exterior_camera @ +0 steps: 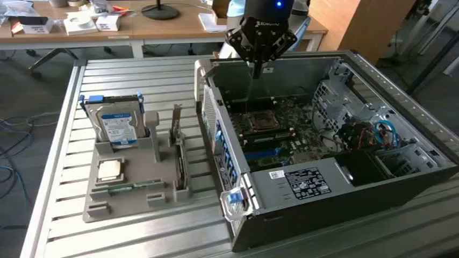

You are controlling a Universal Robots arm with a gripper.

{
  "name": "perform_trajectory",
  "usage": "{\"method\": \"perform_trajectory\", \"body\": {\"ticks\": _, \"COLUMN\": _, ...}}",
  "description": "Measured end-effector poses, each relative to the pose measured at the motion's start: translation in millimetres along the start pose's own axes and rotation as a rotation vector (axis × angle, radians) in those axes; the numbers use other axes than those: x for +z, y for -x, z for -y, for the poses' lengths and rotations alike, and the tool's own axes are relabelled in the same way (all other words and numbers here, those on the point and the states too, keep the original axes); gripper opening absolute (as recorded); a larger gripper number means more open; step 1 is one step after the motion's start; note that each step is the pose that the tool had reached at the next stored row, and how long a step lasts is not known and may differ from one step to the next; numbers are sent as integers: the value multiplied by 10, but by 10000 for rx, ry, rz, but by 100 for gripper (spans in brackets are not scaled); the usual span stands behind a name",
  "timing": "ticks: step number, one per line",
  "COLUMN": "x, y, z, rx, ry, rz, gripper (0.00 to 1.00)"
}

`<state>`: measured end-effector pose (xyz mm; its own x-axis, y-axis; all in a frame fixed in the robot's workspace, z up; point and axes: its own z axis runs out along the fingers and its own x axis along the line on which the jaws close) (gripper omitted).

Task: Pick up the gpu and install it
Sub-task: 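Reach for the gpu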

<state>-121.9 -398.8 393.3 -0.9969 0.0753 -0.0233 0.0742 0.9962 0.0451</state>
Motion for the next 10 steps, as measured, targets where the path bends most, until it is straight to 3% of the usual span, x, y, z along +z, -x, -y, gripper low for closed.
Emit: {"method": "perform_trajectory", "body": {"ticks": 10, "x": 0, "y": 0, "z": 0, "rx": 0, "ry": 0, "rz": 0, "gripper": 11}}
